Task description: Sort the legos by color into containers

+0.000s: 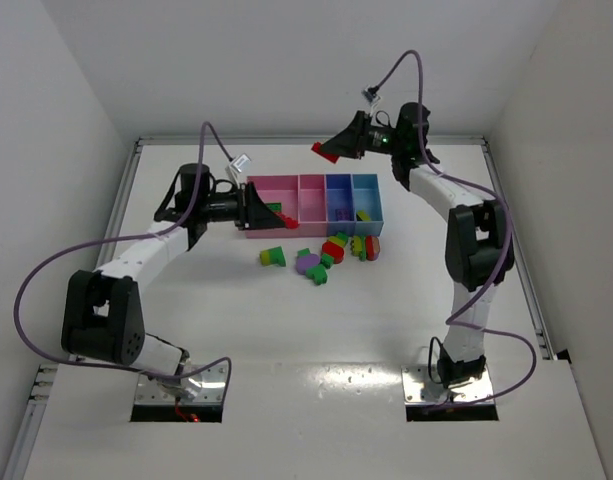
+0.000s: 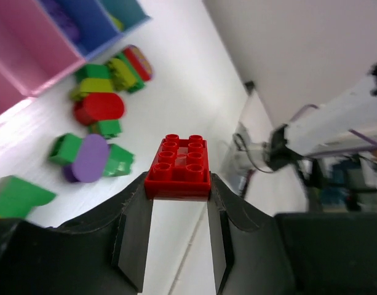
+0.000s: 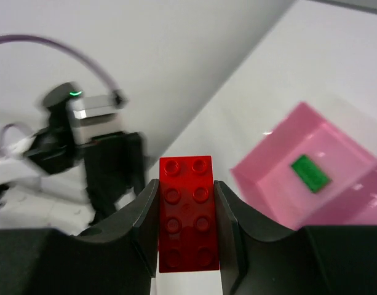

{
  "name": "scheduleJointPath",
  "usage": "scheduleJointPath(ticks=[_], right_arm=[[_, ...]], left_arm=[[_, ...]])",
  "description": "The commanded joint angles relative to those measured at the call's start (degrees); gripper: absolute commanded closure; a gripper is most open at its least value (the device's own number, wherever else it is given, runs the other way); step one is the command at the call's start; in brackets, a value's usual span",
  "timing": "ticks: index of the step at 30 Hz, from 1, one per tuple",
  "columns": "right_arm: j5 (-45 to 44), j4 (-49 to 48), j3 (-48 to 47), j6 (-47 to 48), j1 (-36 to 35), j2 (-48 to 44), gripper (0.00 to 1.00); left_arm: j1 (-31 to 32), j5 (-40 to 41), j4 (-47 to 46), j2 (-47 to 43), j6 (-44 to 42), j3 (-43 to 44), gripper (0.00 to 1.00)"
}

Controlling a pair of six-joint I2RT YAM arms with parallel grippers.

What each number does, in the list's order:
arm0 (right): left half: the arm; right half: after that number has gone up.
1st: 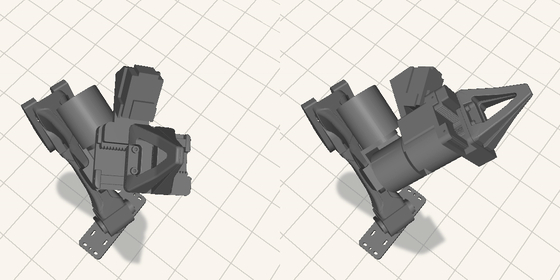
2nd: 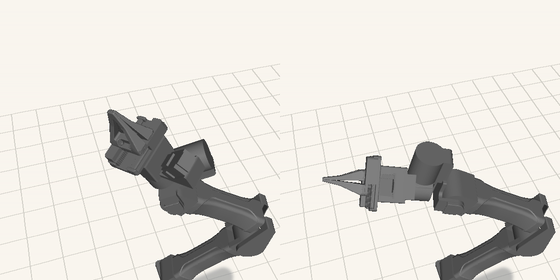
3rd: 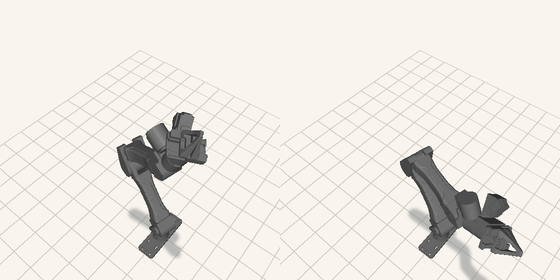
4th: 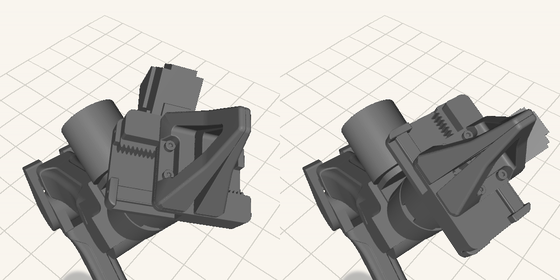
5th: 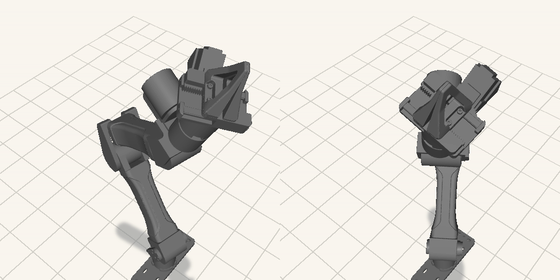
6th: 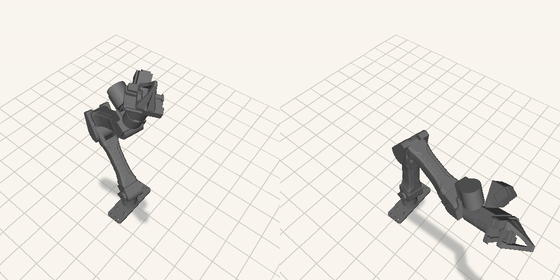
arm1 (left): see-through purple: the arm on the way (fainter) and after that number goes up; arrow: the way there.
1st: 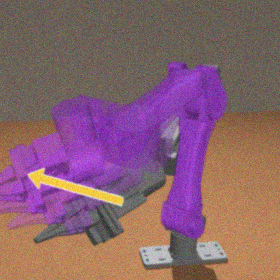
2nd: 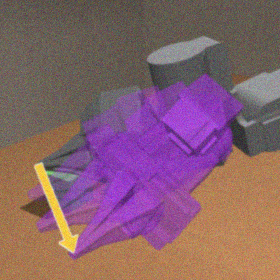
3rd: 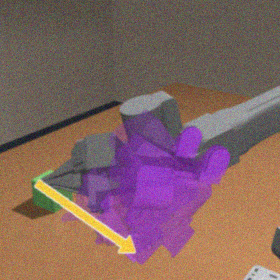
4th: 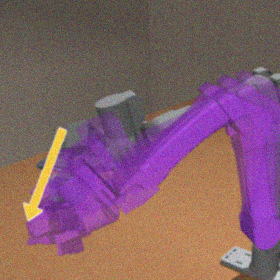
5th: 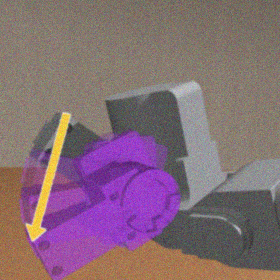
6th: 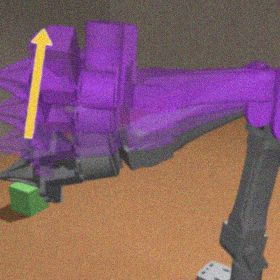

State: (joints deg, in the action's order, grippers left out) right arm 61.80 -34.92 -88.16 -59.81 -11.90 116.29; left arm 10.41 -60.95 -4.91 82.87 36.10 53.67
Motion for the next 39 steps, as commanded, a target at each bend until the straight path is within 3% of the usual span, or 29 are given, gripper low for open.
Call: scheduleJointPath(ticks=[1, 2, 3, 4, 9, 12, 20, 23, 34, 39], right_arm=[[-9.61, 26.83, -4.54, 26.43, -2.24, -3.08, 1.0], [-14.03, 34.84, -5.52, 39.03, -2.77, -3.61, 1.0], [-17.73, 42.83, -5.53, 42.55, -4.52, -4.75, 1.0], [-24.64, 44.31, -4.57, 44.32, -5.23, -5.45, 1.0], [-41.55, 50.29, -3.95, 46.98, -9.09, -5.47, 1.0], [-45.35, 50.91, -3.95, 46.98, -9.98, -4.41, 1.0], [-53.7, 48.37, -5.7, 37.76, -13.49, -1.94, 1.0], [-66.51, 49.33, -7.2, 35.11, -16.13, 0.07, 1.0], [-79.88, 48.72, -8.87, 29.68, -20.61, 3.86, 1.0], [-83.6, 47.49, -9.92, 29.67, -20.62, 5.97, 0.95]], left_arm=[[-0.04, 12.63, 13.9, -3.94, -13.93, 5.29, 1.0], [-0.04, 15.74, 15.61, -3.94, -15.43, 6.35, 1.0], [-0.04, 19.51, 19.46, -3.94, -17.97, 9.14, 1.0], [-0.04, 24.95, 20.02, -3.94, -17.99, 9.95, 1.0], [-0.04, 35.8, 23.8, -2.46, -19.31, 15.75, 0.98], [-0.04, 38.97, 24.51, -1.57, -19.31, 17.43, 0.96], [-0.04, 39.59, 25.03, 0.98, -20.36, 20.07, 0.96], [-0.04, 39.59, 25.03, 1.5, -20.36, 20.6, 0.96], [-0.04, 39.06, 25.03, 3.17, -20.36, 21.29, 0.95], [-0.04, 39.06, 25.03, 3.7, -20.36, 21.83, 0.95]])
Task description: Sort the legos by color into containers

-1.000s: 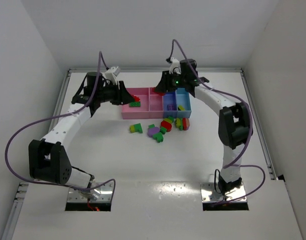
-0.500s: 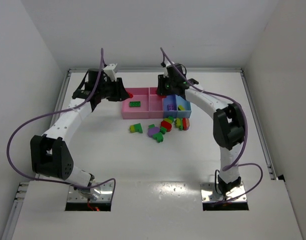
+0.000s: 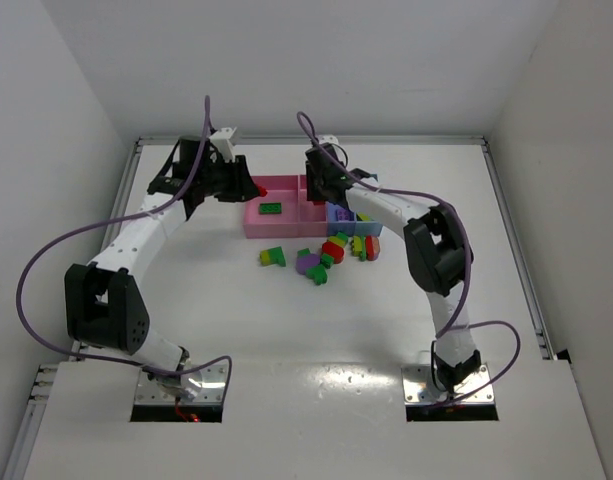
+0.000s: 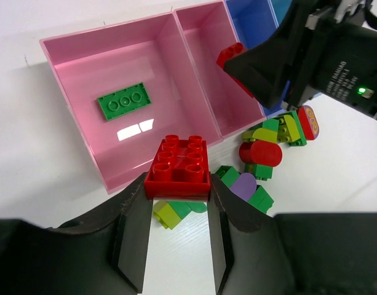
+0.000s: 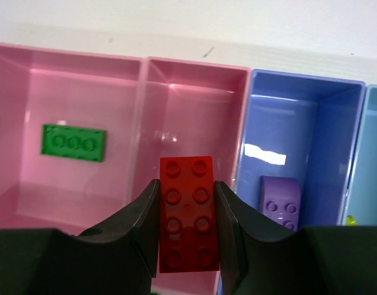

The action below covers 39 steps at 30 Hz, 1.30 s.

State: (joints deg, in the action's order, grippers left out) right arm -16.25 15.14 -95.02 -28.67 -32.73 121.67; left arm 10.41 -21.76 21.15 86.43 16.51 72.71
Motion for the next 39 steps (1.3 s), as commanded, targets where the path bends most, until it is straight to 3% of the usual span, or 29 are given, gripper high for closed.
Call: scheduleJointPath(ticks=[1, 2, 3, 5, 6, 9, 17, 19, 23, 25, 28, 39], right_arm=[[-5.55, -3.09, -3.06, -1.48, 0.21, 1.11, 0.84], [-5.55, -3.09, -3.06, -1.48, 0.21, 1.12, 0.84], [-5.55, -3.62, -3.06, -0.96, 0.21, 1.73, 0.71], [-3.18, -4.14, -3.06, -0.34, 0.21, 1.73, 0.55], [-1.87, -4.15, -3.06, -0.34, 0.21, 1.73, 0.43], [0.59, -5.2, -3.06, 0.28, 0.21, 1.73, 0.28], [4.91, -8.36, -3.58, 2.55, 1.35, -5.27, 0.23], [1.94, -10.9, -2.89, 6.23, 1.88, -8.01, 0.23], [-6.86, -11.54, -1.22, 16.07, 4.42, -12.33, 0.1], [-2.94, -6.88, -0.09, 18.12, 9.25, -15.31, 0.02], [2.09, -2.5, 5.53, 20.74, 15.04, -19.09, 0.01], [21.86, 5.17, 17.84, 26.56, 23.41, -27.88, 0.0]], left_arm=[[-0.04, -0.13, -1.02, 0.14, -0.78, 2.79, 0.95], [-0.04, -0.13, -1.02, 0.14, -0.78, 2.79, 0.95], [-0.04, -0.13, -1.02, 0.14, -0.78, 2.79, 0.95], [-0.04, -0.65, -1.02, 0.66, -0.26, 2.79, 0.95], [-0.04, -0.65, -1.02, 0.67, -0.25, 2.79, 0.95], [-0.04, -1.27, -1.02, 0.67, -0.25, 2.79, 0.95], [1.8, -6.1, -3.65, 2.51, -0.25, 3.32, 0.95], [4.07, -6.72, -4.35, 3.38, -0.25, 4.1, 0.95], [6.72, -6.1, -5.76, 7.25, -0.78, 6.91, 0.95], [8.12, -4.87, -6.29, 12.6, -0.26, 11.13, 0.94], [9.36, -2.07, -6.29, 18.06, -0.25, 17.44, 0.93], [11.73, 0.23, -4.62, 31.24, -0.78, 27.39, 0.86]])
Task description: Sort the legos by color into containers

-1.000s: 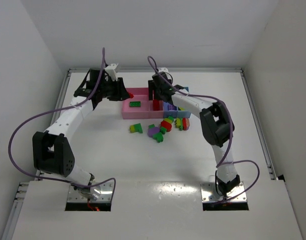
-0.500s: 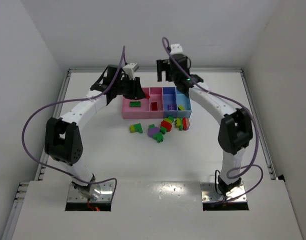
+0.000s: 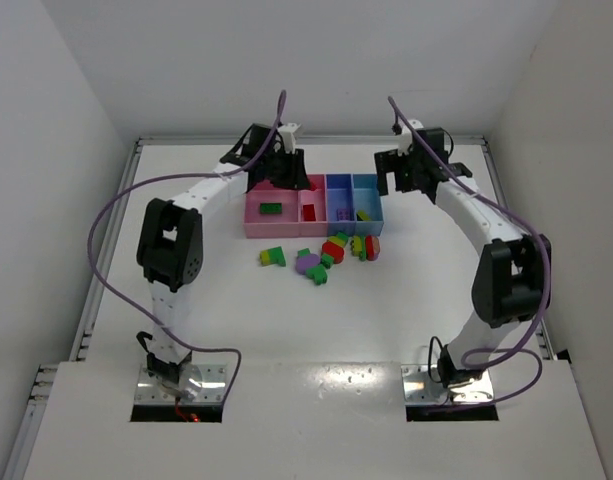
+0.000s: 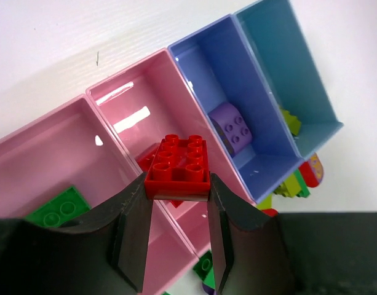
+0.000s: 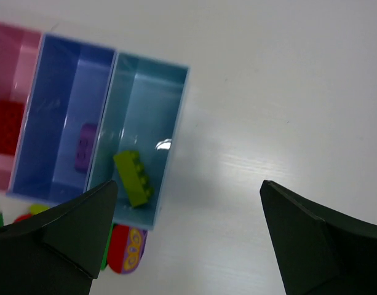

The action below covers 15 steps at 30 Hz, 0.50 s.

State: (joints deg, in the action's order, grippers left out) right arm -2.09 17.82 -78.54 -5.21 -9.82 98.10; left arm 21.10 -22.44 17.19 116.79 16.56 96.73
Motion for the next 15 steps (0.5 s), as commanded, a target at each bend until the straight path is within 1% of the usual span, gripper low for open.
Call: scheduleJointPath(ticks=[1, 3, 5, 7, 8, 9, 10, 11, 13, 14, 15], right_arm=[[9.89, 3.17, 1.9, 3.89, 1.2, -5.46, 0.0], [11.13, 3.18, 3.57, 3.89, 1.73, -6.08, 0.0], [11.93, 3.18, 4.18, 4.51, 1.74, -7.4, 0.0], [13.16, 3.71, 4.19, 4.51, 2.35, -7.4, 0.0], [13.16, 4.23, 4.19, 5.12, 2.35, -7.4, 0.0], [14.64, 4.24, 4.19, 5.12, 2.35, -7.4, 0.0], [15.18, 4.24, 4.19, 5.65, 2.35, -7.4, 0.0], [15.88, 4.24, 4.19, 5.65, 2.35, -7.4, 0.0], [18.34, 4.76, 4.19, 7.05, 2.35, -7.4, 0.0], [20.26, 4.76, 4.19, 7.06, 2.35, -7.4, 0.0], [21.41, 5.29, 4.19, 7.67, 2.35, -6.79, 0.0]], left_arm=[[1.05, 0.9, -0.14, 2.29, -0.82, 3.99, 0.83], [1.05, 0.9, -0.14, 3.61, -1.35, 5.75, 0.77], [1.57, 0.9, 0.39, 4.75, -1.35, 6.28, 0.65], [2.09, 0.9, 0.39, 5.46, -1.35, 7.42, 0.58], [2.1, 0.9, 0.39, 5.99, -1.35, 7.42, 0.52], [2.1, 0.9, 0.39, 5.99, -1.35, 7.94, 0.49], [2.1, 0.9, 0.39, 5.99, -1.35, 7.95, 0.49], [2.1, -0.32, 0.39, 5.38, -2.13, 7.95, 0.46], [2.72, -0.85, 0.39, 2.92, -4.51, 7.95, 0.45], [2.72, -1.38, 0.39, 1.87, -5.04, 7.95, 0.32], [2.72, -1.38, 0.39, 0.9, -5.04, 7.25, 0.3]])
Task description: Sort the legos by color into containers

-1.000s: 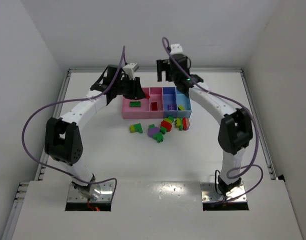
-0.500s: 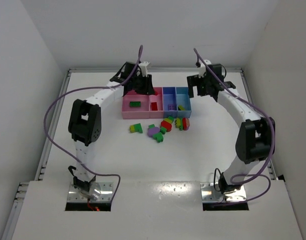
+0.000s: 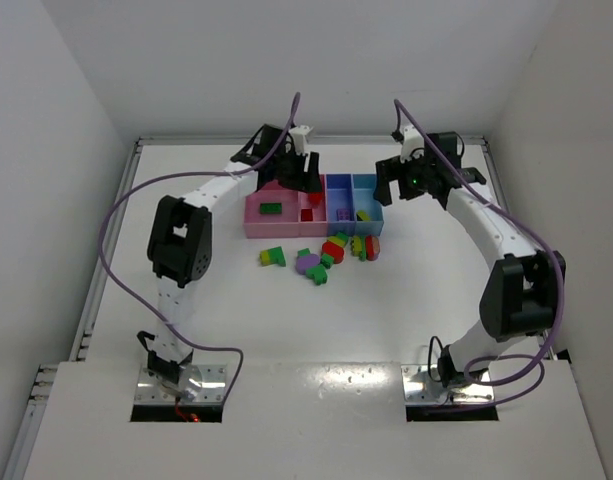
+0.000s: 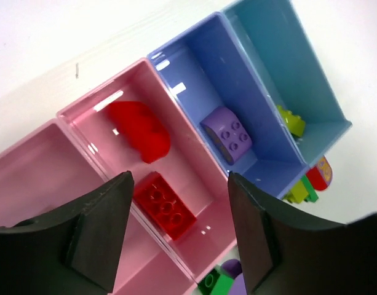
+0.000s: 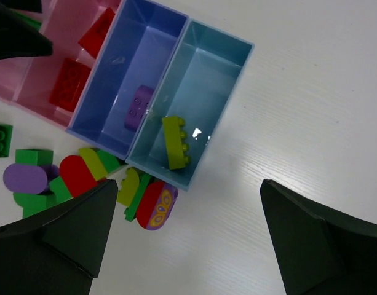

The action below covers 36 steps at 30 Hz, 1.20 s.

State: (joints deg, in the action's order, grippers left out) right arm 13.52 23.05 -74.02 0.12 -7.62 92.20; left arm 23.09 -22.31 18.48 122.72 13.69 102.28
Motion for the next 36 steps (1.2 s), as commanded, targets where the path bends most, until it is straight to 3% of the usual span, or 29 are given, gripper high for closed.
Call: scheduleJointPath(ticks=[1, 4, 7, 10, 14, 15, 18, 22, 27, 36], right_arm=[[6.77, 0.68, -0.34, 2.86, 0.15, -0.89, 0.0], [11.43, 2.34, -2.79, 4.35, 0.15, 1.13, 0.0], [13.98, 4.36, -3.59, 7.16, -0.47, 2.62, 0.01], [19.95, 5.77, -4.81, 10.06, -1.0, 3.85, 0.04], [26.54, 8.06, -6.57, 12.53, -1.61, 5.52, 0.07], [27.08, 8.07, -6.58, 12.54, -1.61, 6.31, 0.08], [28.14, 8.86, -7.98, 14.55, -2.66, 6.85, 0.08], [28.14, 9.38, -9.13, 14.56, -3.28, 7.55, 0.08], [26.91, 9.38, -9.13, 14.56, -3.81, 7.03, 0.08], [24.37, 9.38, -6.75, 15.61, -4.34, 4.65, 0.08]], left_arm=[[0.73, -2.47, -0.9, -5.9, -2.18, 1.7, 0.3], [-1.37, -5.29, -0.38, -10.9, -1.3, -2.07, 0.3], [-3.14, -9.16, 1.81, -19.86, -6.65, -7.07, 0.29], [-4.28, -10.21, 9.88, -28.19, -15.25, -9.55, 0.25], [-4.28, -12.05, 22.36, -36.55, -31.67, -17.17, 0.29], [-4.28, -12.06, 26.83, -37.97, -39.11, -18.85, 0.29], [-4.28, -11.19, 29.85, -42.89, -49.68, -27.37, 0.29], [-4.28, -9.34, 29.34, -45.1, -59.27, -37.84, 0.31], [-4.28, -8.02, 20.82, -45.11, -61.94, -46.19, 0.31], [-4.28, -8.02, 4.83, -37.81, -59.58, -48.05, 0.31]])
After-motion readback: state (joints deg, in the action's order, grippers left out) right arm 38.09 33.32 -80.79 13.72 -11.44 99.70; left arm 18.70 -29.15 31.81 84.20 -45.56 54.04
